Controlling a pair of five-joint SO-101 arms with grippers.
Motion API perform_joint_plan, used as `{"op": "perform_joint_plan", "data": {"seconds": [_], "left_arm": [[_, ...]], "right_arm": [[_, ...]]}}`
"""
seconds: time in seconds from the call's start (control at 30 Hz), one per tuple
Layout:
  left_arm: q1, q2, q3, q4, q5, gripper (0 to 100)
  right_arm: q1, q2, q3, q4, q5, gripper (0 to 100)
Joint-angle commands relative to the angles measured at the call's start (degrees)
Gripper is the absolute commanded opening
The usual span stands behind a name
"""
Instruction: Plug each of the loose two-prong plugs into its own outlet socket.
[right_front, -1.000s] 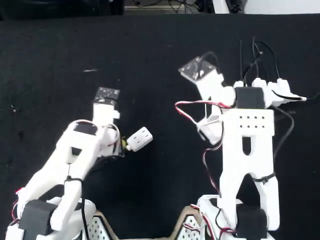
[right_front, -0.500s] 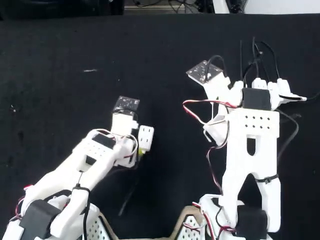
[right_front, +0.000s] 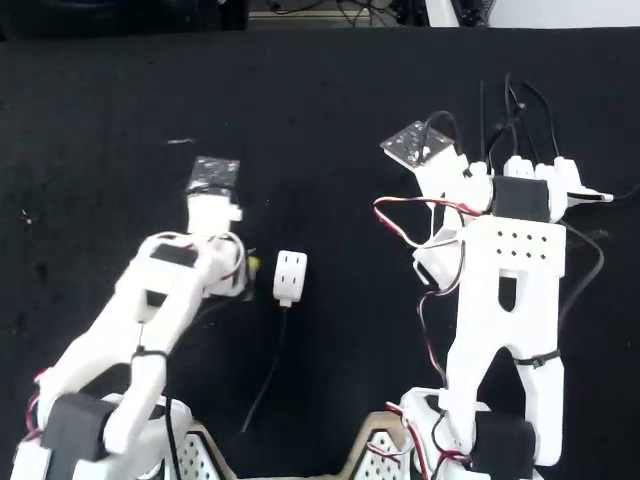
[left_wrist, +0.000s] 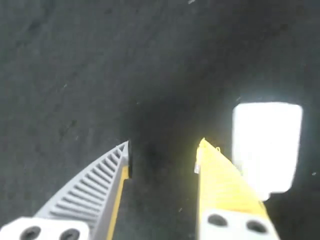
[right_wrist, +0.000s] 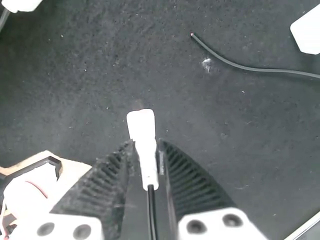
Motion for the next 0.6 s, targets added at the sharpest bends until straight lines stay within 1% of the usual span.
{"op": "perform_joint_plan", "data": {"seconds": [0.0, 0.1, 0.2, 0.33, 0.47, 0.57], "left_arm": [[5.9, 5.0, -5.3, -3.2, 0.3, 22], [9.1, 10.5, -8.4, -3.3, 3.3, 22], [10.2, 13.4, -9.9, -2.8, 4.0, 22], [12.4, 11.0, -10.2, 0.2, 4.0, 22], [14.5, 7.3, -10.1, 0.0, 4.0, 22], [14.9, 7.1, -10.1, -1.0, 4.0, 22]], "right_arm": [[1.1, -2.7, 0.0, -0.9, 0.5, 1.0], [1.1, -2.9, 0.9, -0.9, 0.5, 1.0], [1.1, -2.9, 1.0, -0.8, 0.6, 1.0], [1.1, -2.9, 1.0, -0.9, 0.6, 1.0], [1.1, -2.9, 1.0, -0.8, 0.6, 1.0], [1.1, -2.9, 1.0, -0.6, 0.4, 1.0]]}}
